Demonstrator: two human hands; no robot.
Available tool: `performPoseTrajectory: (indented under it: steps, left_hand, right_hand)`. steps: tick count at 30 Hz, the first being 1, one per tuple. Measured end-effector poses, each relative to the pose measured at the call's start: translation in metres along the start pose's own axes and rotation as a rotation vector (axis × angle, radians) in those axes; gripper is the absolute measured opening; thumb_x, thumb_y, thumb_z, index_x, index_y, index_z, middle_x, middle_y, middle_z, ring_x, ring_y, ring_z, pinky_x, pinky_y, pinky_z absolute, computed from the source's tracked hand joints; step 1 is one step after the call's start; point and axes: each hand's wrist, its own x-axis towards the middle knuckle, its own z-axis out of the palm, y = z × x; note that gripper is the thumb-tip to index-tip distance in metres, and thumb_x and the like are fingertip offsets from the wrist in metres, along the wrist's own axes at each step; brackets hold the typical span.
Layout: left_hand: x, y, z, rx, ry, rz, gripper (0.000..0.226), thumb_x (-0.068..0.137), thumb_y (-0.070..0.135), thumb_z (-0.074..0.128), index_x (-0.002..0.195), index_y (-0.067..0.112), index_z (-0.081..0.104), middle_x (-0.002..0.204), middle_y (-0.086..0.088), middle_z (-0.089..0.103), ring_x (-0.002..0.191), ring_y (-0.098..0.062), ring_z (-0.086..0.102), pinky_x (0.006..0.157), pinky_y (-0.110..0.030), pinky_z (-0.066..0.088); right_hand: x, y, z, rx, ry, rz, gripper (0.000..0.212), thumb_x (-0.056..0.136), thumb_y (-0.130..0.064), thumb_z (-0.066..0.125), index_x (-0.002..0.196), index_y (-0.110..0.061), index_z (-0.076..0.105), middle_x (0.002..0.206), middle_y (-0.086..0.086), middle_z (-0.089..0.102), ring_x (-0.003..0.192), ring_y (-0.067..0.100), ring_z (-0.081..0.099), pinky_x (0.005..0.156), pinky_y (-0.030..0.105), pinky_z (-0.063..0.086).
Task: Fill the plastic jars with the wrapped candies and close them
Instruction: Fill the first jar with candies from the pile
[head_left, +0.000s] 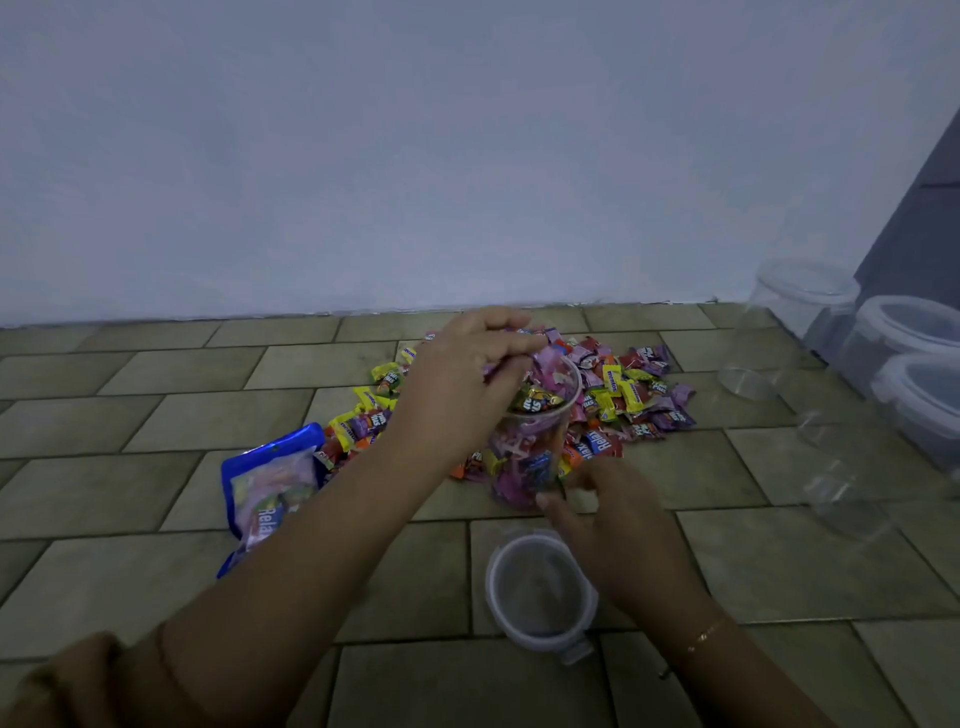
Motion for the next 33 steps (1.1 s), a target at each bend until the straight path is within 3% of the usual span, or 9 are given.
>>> performPoseTrajectory:
  steps: [2, 5, 7, 12, 21, 24, 27, 31, 33]
  left_hand:
    - [0.001, 0.003, 0.004, -0.037, -0.130, -0.053, 0.027, 0.089, 0.025, 0.064, 0.116, 0.025, 0.067, 0.119, 0.020, 0.049, 0.107, 0.016, 0.037, 0.087, 0.003, 0.027]
    - [-0.002, 0.003, 0.008, -0.020, -0.350, -0.164, 0.079, 0.067, 0.063, 0.067, 0.138, 0.041, 0.041, 0.145, 0.020, 0.029, 0.129, 0.006, 0.027, 0.105, -0.019, 0.028]
    - [-0.004, 0.002, 0.009, 0.080, -0.412, -0.162, 0.094, 0.063, 0.063, 0.072, 0.144, 0.042, 0.028, 0.152, 0.014, 0.022, 0.137, -0.005, 0.023, 0.111, -0.031, 0.026]
    - [-0.008, -0.008, -0.002, -0.008, -0.346, -0.135, 0.091, 0.066, 0.037, 0.083, 0.142, 0.036, 0.034, 0.145, 0.012, 0.038, 0.134, -0.006, 0.031, 0.112, -0.028, 0.028]
    - [-0.019, -0.014, -0.009, -0.008, -0.358, -0.106, 0.099, 0.056, 0.049, 0.083, 0.141, 0.040, 0.032, 0.147, 0.020, 0.031, 0.127, 0.009, 0.023, 0.108, -0.019, 0.023]
    - [-0.022, -0.015, -0.010, -0.096, -0.346, -0.148, 0.107, 0.050, 0.067, 0.078, 0.141, 0.043, 0.028, 0.144, 0.024, 0.026, 0.134, 0.005, 0.022, 0.111, -0.024, 0.026]
    - [-0.029, -0.019, -0.016, -0.167, -0.275, -0.164, 0.080, 0.063, 0.072, 0.058, 0.134, 0.052, 0.026, 0.131, 0.041, 0.024, 0.122, 0.026, 0.022, 0.097, 0.002, 0.020]
    - [-0.041, -0.035, -0.030, -0.015, -0.274, -0.168, 0.049, 0.090, 0.040, 0.053, 0.137, 0.038, 0.039, 0.132, 0.033, 0.035, 0.120, 0.021, 0.029, 0.094, 0.001, 0.025]
    - [-0.048, -0.043, -0.041, 0.110, -0.421, -0.207, 0.059, 0.089, 0.022, 0.057, 0.141, 0.038, 0.034, 0.138, 0.022, 0.039, 0.120, 0.013, 0.035, 0.089, 0.002, 0.026]
  right_hand:
    - [-0.003, -0.001, -0.004, -0.056, -0.153, -0.054, 0.024, 0.075, -0.053, 0.062, 0.080, -0.030, 0.056, 0.087, -0.014, 0.043, 0.098, 0.015, 0.048, 0.073, 0.022, 0.030]
    - [-0.008, -0.005, -0.008, -0.256, -0.412, -0.100, 0.045, 0.069, -0.064, 0.058, 0.103, -0.034, 0.056, 0.103, -0.013, 0.036, 0.108, 0.012, 0.036, 0.079, 0.024, 0.028]
    - [-0.010, -0.006, -0.009, -0.366, -0.517, -0.069, 0.053, 0.069, -0.059, 0.065, 0.113, -0.034, 0.050, 0.115, -0.008, 0.036, 0.113, 0.014, 0.031, 0.087, 0.026, 0.030]
    - [-0.003, 0.008, -0.017, -0.456, -0.549, 0.073, 0.060, 0.065, -0.059, 0.069, 0.115, -0.033, 0.045, 0.119, -0.003, 0.038, 0.117, 0.019, 0.034, 0.094, 0.031, 0.032]
    - [0.021, 0.042, -0.058, -0.610, -0.445, 0.357, 0.055, 0.074, -0.055, 0.065, 0.120, -0.030, 0.048, 0.126, 0.003, 0.043, 0.121, 0.023, 0.039, 0.099, 0.036, 0.033]
    - [0.026, 0.037, -0.057, -0.650, -0.339, 0.294, 0.055, 0.084, -0.050, 0.057, 0.131, -0.026, 0.044, 0.136, 0.003, 0.042, 0.127, 0.024, 0.036, 0.102, 0.036, 0.032]
    - [0.033, 0.027, -0.045, -0.534, -0.304, 0.142, 0.056, 0.088, -0.040, 0.057, 0.139, -0.025, 0.038, 0.145, 0.002, 0.036, 0.131, 0.021, 0.035, 0.106, 0.034, 0.030]
    - [0.044, 0.018, -0.022, -0.494, -0.416, 0.023, 0.065, 0.089, -0.036, 0.056, 0.145, -0.028, 0.024, 0.153, 0.005, 0.021, 0.141, 0.024, 0.018, 0.114, 0.038, 0.021]
    - [0.051, 0.020, -0.012, -0.499, -0.462, 0.028, 0.069, 0.089, -0.035, 0.056, 0.147, -0.034, 0.018, 0.156, 0.008, 0.013, 0.143, 0.029, 0.011, 0.116, 0.043, 0.020]
